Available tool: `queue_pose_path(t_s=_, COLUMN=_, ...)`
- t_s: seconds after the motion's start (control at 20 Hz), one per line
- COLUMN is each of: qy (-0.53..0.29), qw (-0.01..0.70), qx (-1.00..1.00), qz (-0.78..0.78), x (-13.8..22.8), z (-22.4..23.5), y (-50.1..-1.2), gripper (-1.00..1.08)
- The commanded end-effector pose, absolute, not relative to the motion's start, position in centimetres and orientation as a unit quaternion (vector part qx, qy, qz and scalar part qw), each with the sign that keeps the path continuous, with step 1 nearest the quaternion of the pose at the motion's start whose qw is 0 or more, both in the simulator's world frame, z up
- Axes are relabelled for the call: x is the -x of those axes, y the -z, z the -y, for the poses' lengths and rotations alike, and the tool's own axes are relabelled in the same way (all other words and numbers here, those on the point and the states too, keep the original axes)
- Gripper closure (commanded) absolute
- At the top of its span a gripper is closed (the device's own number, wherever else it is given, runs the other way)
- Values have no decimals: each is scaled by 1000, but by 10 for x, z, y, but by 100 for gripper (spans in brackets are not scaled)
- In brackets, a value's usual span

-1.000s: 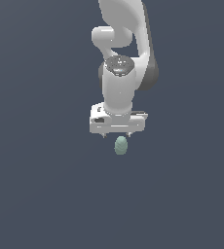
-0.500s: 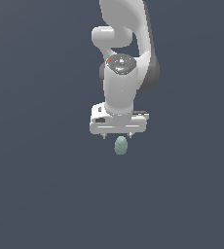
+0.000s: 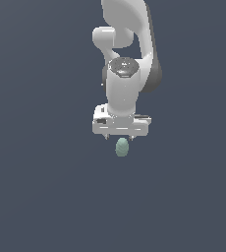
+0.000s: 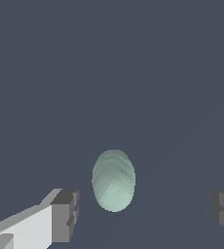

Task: Pick up the object and move it to a goal position.

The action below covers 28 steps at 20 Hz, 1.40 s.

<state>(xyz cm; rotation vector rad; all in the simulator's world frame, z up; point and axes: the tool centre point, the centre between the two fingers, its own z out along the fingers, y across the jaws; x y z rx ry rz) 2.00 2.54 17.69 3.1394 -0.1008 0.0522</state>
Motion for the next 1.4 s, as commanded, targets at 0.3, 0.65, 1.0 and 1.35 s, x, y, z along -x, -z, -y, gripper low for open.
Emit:
queue_pose_path(t_s=0.3, qy=-11, qw=-1, qx=-992, qz=127, x=-12, z=-32, y=-166, gripper=-92)
queue_pose_path(t_s=0.65, qy=-6, qw=-2, qx=-977, qz=215, x=-5, z=-38, y=-155, gripper=-92)
queue_pose_path(t_s=1.0, qy=-2, qw=-1, qx=-960, qz=280, x=1, z=-42, y=-148, gripper=-92)
queue_pose_path(t_s=1.35, qy=0, qw=0, qx=-950, qz=313, x=4, z=-44, y=-144, gripper=-92)
